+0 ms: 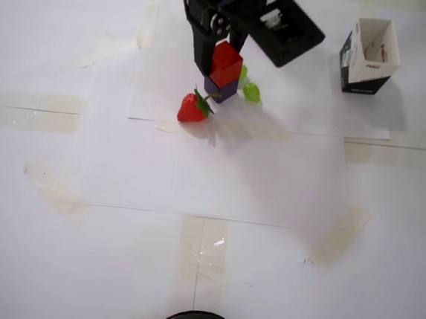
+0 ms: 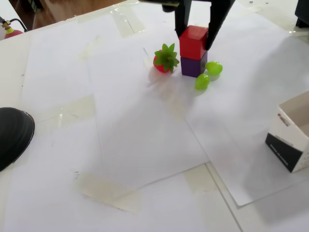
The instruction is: Put the red cube on top of the purple cube
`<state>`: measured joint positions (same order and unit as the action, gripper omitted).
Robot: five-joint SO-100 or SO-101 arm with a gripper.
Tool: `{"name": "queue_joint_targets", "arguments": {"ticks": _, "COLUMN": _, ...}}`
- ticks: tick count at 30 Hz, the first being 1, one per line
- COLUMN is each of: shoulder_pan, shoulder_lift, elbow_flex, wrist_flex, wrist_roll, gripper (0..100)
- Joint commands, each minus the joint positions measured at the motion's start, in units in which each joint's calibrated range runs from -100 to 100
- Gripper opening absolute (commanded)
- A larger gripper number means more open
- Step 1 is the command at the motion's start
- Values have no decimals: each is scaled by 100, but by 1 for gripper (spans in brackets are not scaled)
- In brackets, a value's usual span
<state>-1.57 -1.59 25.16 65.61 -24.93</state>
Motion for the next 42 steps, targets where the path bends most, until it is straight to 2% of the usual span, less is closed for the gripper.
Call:
{"name": "queue_joint_targets", "arguments": {"ticks": 1, "shoulder_pan": -12, "shoulder_lift": -13, "elbow_flex": 48, "wrist_flex": -66, "wrist_roll": -73, "gripper": 5}}
{"name": "queue_joint_targets", "arguments": {"ticks": 6, "shoulder_pan": 3, "shoulder_lift": -13, "elbow_flex": 121, "wrist_flex": -115, "wrist_roll": -98, "gripper": 6}}
{"name": "queue_joint_targets", "arguments": {"ticks": 16, "shoulder_pan": -78, "shoulder_lift": -22, "elbow_flex": 239, "wrist_flex": -91, "wrist_roll": -264, "gripper": 23}}
{"name": "queue_joint_targets", "arguments": {"ticks": 32, "shoulder_pan": -166, "shoulder_lift": -47, "elbow_flex": 230, "wrist_flex": -42, "wrist_roll": -503, "gripper": 34}}
{"name": "queue_joint_targets", "arguments": {"ticks": 42, "shoulder_pan": -284, "shoulder_lift": -125, "elbow_flex": 84, "wrist_flex": 203, "wrist_roll": -645, "gripper": 45}}
